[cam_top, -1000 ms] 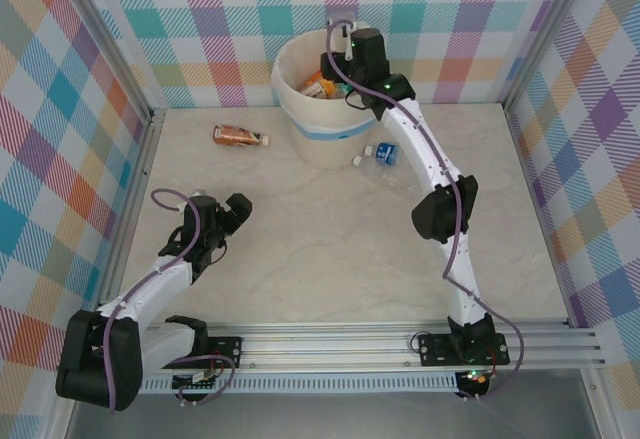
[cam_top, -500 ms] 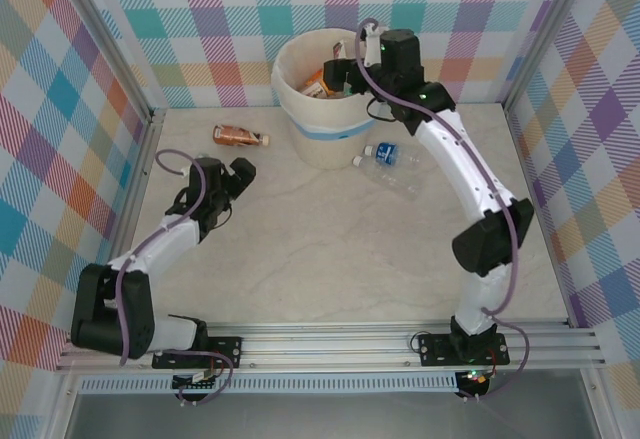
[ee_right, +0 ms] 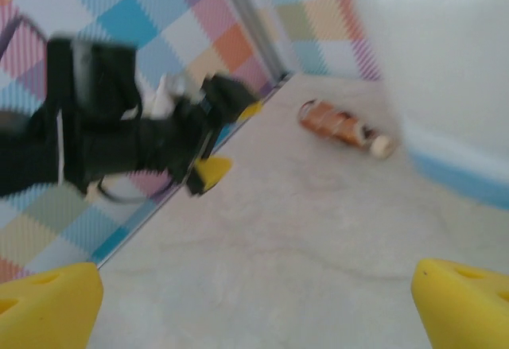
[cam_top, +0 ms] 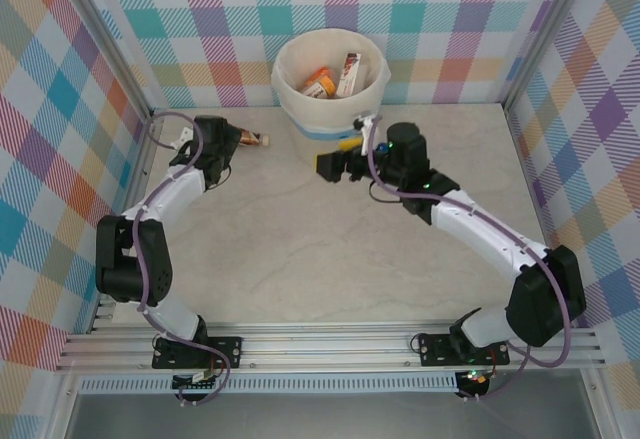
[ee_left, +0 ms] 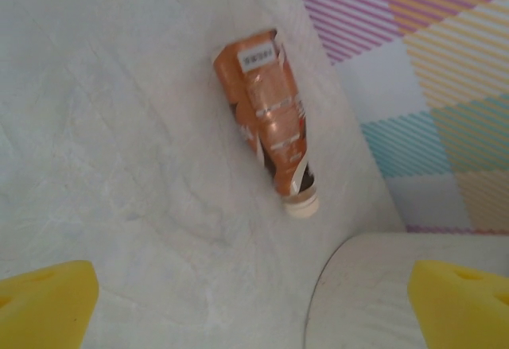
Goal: Put the plastic bottles in the bin
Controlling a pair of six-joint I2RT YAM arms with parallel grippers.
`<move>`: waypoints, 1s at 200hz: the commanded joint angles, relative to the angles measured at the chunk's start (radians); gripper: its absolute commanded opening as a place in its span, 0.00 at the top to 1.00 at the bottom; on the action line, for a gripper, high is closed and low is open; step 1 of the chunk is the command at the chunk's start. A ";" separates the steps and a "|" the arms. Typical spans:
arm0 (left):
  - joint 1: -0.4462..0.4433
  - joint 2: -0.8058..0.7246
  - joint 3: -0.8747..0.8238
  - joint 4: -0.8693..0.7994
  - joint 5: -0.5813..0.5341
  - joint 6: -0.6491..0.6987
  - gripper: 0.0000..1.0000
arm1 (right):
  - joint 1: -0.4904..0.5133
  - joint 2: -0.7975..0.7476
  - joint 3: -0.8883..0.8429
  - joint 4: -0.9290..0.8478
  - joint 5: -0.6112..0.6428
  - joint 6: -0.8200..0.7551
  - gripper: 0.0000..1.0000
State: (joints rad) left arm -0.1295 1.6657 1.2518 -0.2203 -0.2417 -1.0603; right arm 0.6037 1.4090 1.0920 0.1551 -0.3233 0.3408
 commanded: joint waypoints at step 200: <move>-0.009 1.200 1.744 -0.955 -0.271 -0.313 0.06 | 0.060 -0.295 -0.299 0.055 0.075 -0.071 0.00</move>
State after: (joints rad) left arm -0.1368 2.8265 2.9692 -1.2198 -0.4953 -1.4147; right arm 0.6662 1.1366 0.8047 0.2451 -0.2871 0.3088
